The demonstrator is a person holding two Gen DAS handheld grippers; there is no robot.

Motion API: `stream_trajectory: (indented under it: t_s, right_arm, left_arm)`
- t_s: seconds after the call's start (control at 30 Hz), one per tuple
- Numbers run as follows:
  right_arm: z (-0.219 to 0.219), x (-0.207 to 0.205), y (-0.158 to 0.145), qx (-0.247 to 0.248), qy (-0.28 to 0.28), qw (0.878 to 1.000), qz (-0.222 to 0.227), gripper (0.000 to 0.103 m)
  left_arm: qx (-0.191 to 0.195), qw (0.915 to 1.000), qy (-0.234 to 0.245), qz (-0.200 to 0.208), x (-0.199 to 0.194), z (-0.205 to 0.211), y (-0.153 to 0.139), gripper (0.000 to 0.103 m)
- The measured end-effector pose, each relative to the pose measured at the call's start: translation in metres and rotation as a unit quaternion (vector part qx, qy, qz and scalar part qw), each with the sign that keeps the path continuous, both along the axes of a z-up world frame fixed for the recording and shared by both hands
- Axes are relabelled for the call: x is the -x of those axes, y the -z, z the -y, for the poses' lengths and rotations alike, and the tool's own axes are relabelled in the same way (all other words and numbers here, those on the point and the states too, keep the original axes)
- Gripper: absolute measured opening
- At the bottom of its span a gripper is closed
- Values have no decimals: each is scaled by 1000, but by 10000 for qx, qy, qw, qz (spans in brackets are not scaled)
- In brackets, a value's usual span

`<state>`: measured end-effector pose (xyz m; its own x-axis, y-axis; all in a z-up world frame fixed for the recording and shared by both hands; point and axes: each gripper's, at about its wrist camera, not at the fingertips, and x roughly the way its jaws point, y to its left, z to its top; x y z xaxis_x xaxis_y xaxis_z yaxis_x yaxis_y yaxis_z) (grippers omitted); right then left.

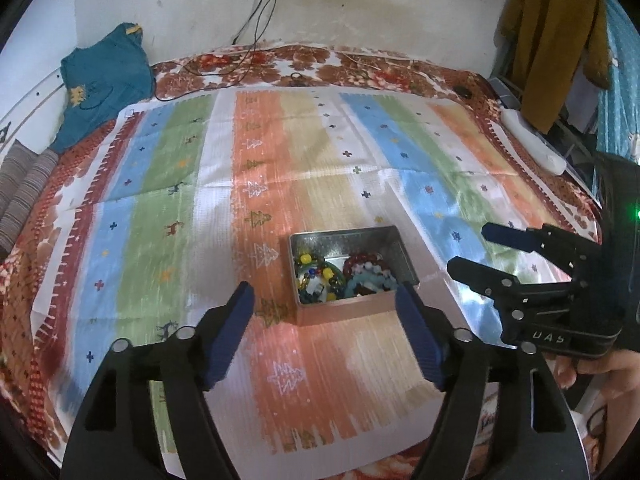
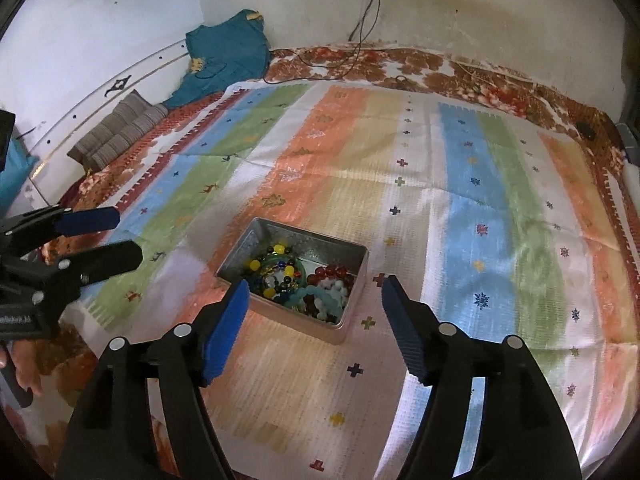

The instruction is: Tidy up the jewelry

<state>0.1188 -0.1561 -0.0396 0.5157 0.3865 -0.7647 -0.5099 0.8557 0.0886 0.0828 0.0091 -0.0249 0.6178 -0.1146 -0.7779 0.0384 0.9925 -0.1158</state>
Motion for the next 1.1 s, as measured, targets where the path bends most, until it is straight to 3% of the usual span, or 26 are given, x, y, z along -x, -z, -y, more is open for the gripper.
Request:
stream_trajectory:
  t_s: [0.1, 0.23, 0.53, 0.77, 1.0, 1.1]
  right_arm:
    - [2, 7, -2, -6, -6, 10000, 75, 78]
    - [5, 15, -3, -17, -33, 9999, 109, 83]
    - [13, 28, -7, -43, -2, 9996, 284, 90]
    - [18, 37, -9, -95, -41, 9994, 344, 94]
    - [20, 43, -9, -118, -67, 9992, 369, 94]
    - [21, 46, -10, -132, -61, 9992, 377, 94]
  left_arm:
    - [-31, 10000, 19, 73, 7, 1, -1, 92]
    - [34, 10000, 39, 9, 10, 0, 2, 97]
    - [-170, 9998, 70, 124, 21, 6, 4, 97]
    - [-716, 9963, 149, 445, 40, 18, 6, 97]
    - [-796, 9949, 77, 614, 48, 18, 2, 97]
    - [-555, 9968, 50, 565, 49, 14, 3, 97]
